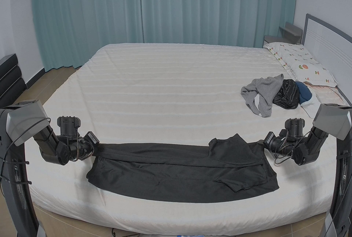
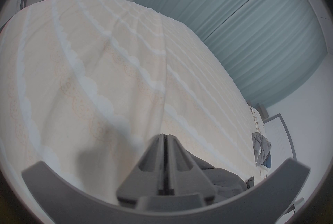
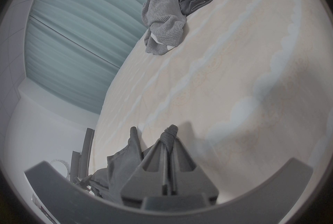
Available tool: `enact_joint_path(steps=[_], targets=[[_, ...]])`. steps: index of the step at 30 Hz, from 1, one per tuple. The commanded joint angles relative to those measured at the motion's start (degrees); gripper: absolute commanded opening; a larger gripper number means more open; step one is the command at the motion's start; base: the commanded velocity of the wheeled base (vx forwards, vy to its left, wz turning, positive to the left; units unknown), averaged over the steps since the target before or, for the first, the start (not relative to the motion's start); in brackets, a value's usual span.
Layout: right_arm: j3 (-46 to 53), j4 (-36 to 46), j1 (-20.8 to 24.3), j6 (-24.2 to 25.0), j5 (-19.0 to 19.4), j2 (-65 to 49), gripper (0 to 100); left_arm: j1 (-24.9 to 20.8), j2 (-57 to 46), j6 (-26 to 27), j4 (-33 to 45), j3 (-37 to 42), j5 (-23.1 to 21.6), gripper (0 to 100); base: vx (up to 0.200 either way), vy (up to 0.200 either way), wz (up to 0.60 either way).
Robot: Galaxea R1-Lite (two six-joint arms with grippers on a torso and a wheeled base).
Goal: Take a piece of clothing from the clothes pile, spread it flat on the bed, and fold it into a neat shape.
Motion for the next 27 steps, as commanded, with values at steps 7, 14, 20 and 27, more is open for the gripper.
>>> enact_joint_path(steps=[7, 14, 20, 27], targets=[[1.36, -1.62, -0.59, 0.75, 0.25, -2.08, 100, 0.08, -0.73, -0.18, -0.11, 0.53, -0.15, 100, 0.0, 0.0, 0.0], [6.37, -3.56, -0.51, 2.86, 0.78, -7.62, 100, 0.08, -6.88, -1.76, -0.02, 5.01, -2.44, 100, 0.0, 0.0, 0.0], [8.57, -4.7, -0.33, 2.86, 0.78, -8.32, 100, -1.15, -9.08, -1.06, -0.02, 7.65, -4.02, 100, 0.0, 0.0, 0.0], [8.74, -4.7, -0.15, 2.86, 0.78, -8.23, 100, -1.68, -9.34, 2.72, -0.11, 9.14, -4.37, 100, 0.0, 0.0, 0.0]])
